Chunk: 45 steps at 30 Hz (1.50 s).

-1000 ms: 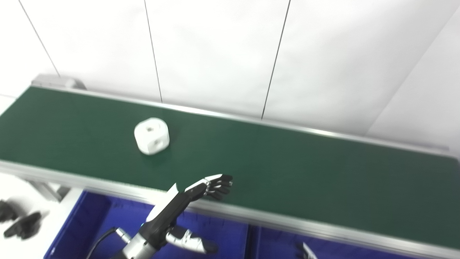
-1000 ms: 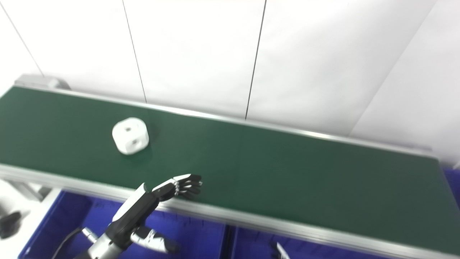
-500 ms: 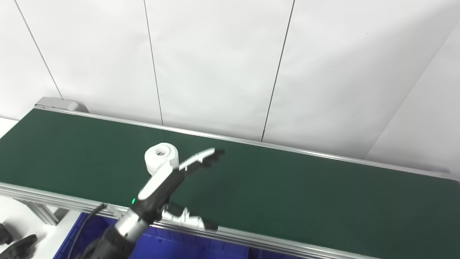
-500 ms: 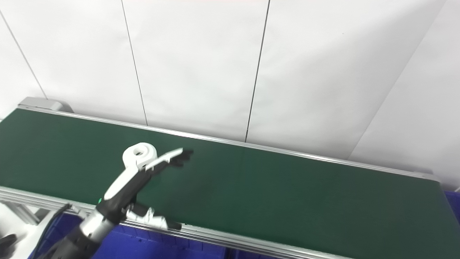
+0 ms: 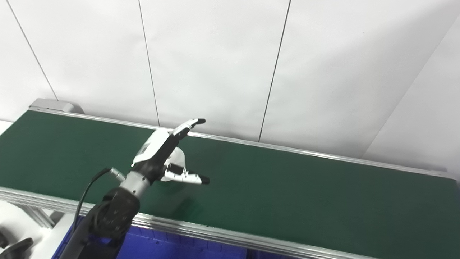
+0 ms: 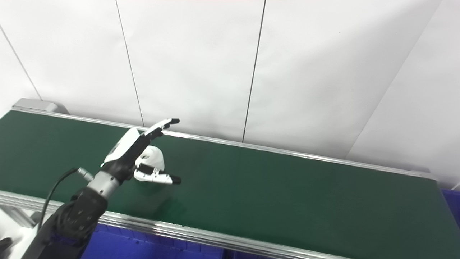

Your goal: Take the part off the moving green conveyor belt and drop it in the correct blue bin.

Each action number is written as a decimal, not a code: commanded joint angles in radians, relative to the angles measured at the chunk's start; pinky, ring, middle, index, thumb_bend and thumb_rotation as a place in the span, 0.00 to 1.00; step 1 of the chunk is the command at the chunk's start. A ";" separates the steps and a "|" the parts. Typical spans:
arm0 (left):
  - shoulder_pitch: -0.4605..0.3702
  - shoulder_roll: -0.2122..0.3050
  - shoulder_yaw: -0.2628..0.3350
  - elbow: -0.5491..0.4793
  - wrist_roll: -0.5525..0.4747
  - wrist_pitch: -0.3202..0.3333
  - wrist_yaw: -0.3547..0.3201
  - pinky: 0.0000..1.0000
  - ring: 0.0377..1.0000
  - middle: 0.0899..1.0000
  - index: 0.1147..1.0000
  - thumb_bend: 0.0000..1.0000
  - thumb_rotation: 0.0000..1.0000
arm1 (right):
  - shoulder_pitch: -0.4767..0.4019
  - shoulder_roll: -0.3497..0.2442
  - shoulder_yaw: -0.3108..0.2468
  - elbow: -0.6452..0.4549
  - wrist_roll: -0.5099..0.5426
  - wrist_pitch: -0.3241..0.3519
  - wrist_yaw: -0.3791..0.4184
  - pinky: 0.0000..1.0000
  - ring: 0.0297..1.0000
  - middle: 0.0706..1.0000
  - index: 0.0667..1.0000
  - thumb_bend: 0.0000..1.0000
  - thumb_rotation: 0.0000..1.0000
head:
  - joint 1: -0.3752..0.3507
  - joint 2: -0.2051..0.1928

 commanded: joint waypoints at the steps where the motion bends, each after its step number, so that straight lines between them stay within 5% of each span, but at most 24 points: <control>1: -0.064 -0.003 0.002 0.013 0.029 0.003 0.045 0.83 0.91 0.94 0.90 0.76 0.26 | -0.003 -0.013 0.004 -0.015 0.007 -0.058 -0.019 0.64 0.79 0.87 0.89 0.80 0.65 | 0.006 0.003; 7: -0.118 -0.023 -0.047 0.095 0.212 0.109 0.106 0.84 0.89 0.92 0.90 0.81 0.36 | -0.012 -0.029 0.016 -0.013 0.015 -0.058 -0.022 0.62 0.78 0.87 0.89 0.80 0.65 | 0.024 0.004; 15: -0.179 -0.024 -0.127 0.230 0.357 0.175 0.179 0.99 0.95 0.95 0.90 0.82 0.33 | -0.012 -0.040 0.024 -0.017 0.047 -0.058 -0.019 0.64 0.79 0.87 0.88 0.82 0.64 | 0.037 0.014; 19: -0.208 -0.023 -0.174 0.284 0.427 0.268 0.139 1.00 0.99 0.99 0.93 0.82 0.36 | -0.012 -0.044 0.028 -0.020 0.050 -0.058 -0.019 0.63 0.79 0.88 0.89 0.81 0.64 | 0.039 0.016; 27: -0.217 -0.028 -0.203 0.331 0.399 0.356 0.063 1.00 1.00 1.00 0.91 0.82 0.23 | -0.014 -0.050 0.037 -0.025 0.052 -0.058 -0.028 0.64 0.79 0.87 0.89 0.80 0.64 | 0.044 0.023; 29: -0.212 -0.028 -0.190 0.339 0.352 0.338 0.061 0.85 0.94 0.99 0.88 0.78 0.07 | -0.014 -0.051 0.038 -0.025 0.052 -0.058 -0.029 0.64 0.79 0.87 0.89 0.80 0.65 | 0.043 0.024; 31: -0.210 -0.028 -0.183 0.346 0.314 0.337 0.051 0.74 0.88 0.97 0.87 0.76 0.02 | -0.011 -0.052 0.038 -0.028 0.055 -0.058 -0.026 0.65 0.79 0.87 0.90 0.80 0.65 | 0.042 0.026; 33: -0.208 -0.028 -0.178 0.355 0.280 0.326 0.059 0.57 0.73 0.90 0.84 0.73 0.00 | -0.008 -0.052 0.037 -0.031 0.054 -0.058 -0.026 0.65 0.79 0.88 0.90 0.79 0.65 | 0.041 0.026; 35: -0.210 -0.027 -0.178 0.376 0.256 0.307 0.077 0.42 0.51 0.71 0.76 0.55 0.00 | -0.007 -0.051 0.036 -0.030 0.052 -0.058 -0.030 0.64 0.79 0.88 0.90 0.79 0.66 | 0.041 0.026; 38: -0.215 -0.022 -0.192 0.397 0.251 0.301 0.085 0.36 0.37 0.45 0.53 0.50 0.00 | -0.003 -0.049 0.034 -0.034 0.063 -0.058 -0.025 0.65 0.79 0.88 0.90 0.79 0.66 | 0.040 0.031; 45: -0.210 -0.021 -0.192 0.404 0.217 0.274 0.109 0.37 0.37 0.45 0.47 0.50 0.00 | -0.001 -0.047 0.032 -0.039 0.060 -0.058 -0.026 0.65 0.79 0.88 0.90 0.79 0.67 | 0.035 0.036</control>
